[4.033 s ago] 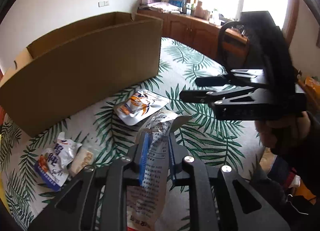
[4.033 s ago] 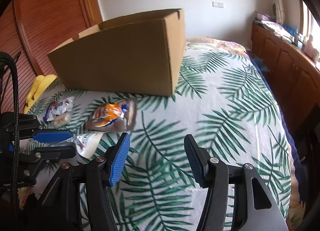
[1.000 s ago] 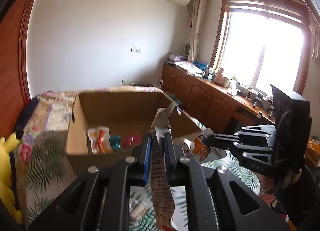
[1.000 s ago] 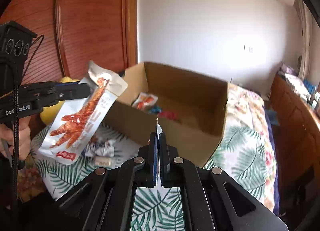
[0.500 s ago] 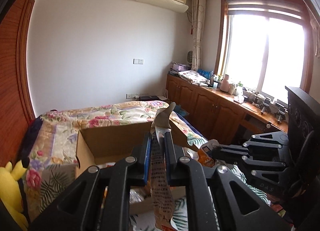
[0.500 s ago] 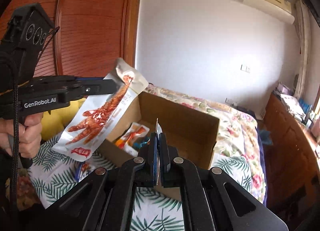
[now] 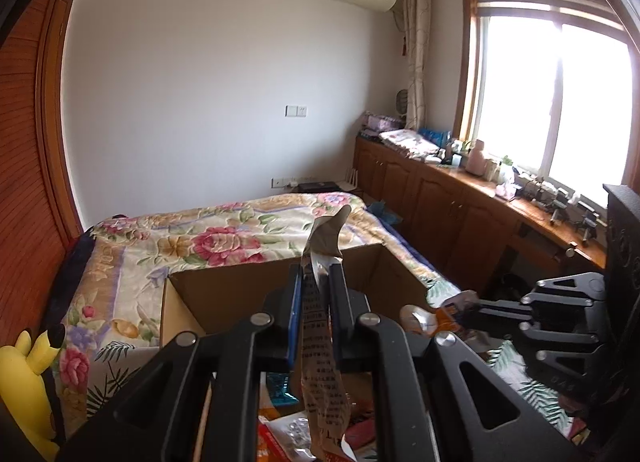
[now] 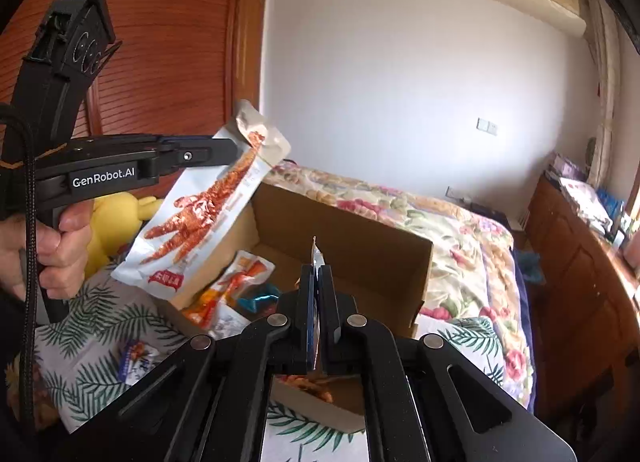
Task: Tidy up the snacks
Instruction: 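Carry both bags over the box and open both tools to drop them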
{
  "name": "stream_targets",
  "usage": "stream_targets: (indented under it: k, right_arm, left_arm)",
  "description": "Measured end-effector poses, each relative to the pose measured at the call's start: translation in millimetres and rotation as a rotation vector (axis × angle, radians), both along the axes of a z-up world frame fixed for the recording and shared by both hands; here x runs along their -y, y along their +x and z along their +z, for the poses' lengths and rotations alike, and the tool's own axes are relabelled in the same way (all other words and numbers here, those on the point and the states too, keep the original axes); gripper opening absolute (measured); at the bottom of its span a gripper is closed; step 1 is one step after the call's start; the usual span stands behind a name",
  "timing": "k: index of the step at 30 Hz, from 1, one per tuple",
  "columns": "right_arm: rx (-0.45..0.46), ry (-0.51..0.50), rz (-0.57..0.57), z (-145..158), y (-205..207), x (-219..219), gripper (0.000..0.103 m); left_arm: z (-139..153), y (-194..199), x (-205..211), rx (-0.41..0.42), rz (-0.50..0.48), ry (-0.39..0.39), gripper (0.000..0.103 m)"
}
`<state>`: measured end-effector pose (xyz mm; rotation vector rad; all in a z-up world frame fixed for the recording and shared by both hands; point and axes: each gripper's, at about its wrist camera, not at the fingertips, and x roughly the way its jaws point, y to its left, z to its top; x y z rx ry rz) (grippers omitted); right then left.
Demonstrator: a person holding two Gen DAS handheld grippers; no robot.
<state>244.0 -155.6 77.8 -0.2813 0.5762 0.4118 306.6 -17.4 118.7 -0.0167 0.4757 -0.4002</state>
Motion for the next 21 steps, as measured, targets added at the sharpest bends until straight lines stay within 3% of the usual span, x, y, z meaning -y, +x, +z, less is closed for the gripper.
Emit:
stream_targets:
  k: [10,12,21]
  right_arm:
    - [-0.057,0.008,-0.006,-31,20,-1,0.000]
    - [-0.070,0.010,-0.005,-37,21,-4,0.000]
    - [-0.111,0.006,0.007,-58,33,-12,0.000]
  left_arm:
    - [-38,24,-4,-0.067,0.028,0.011,0.008]
    - [-44,25,-4,-0.078,0.028,0.011,0.003]
    - [-59,26,-5,-0.107,0.027,0.027,0.002]
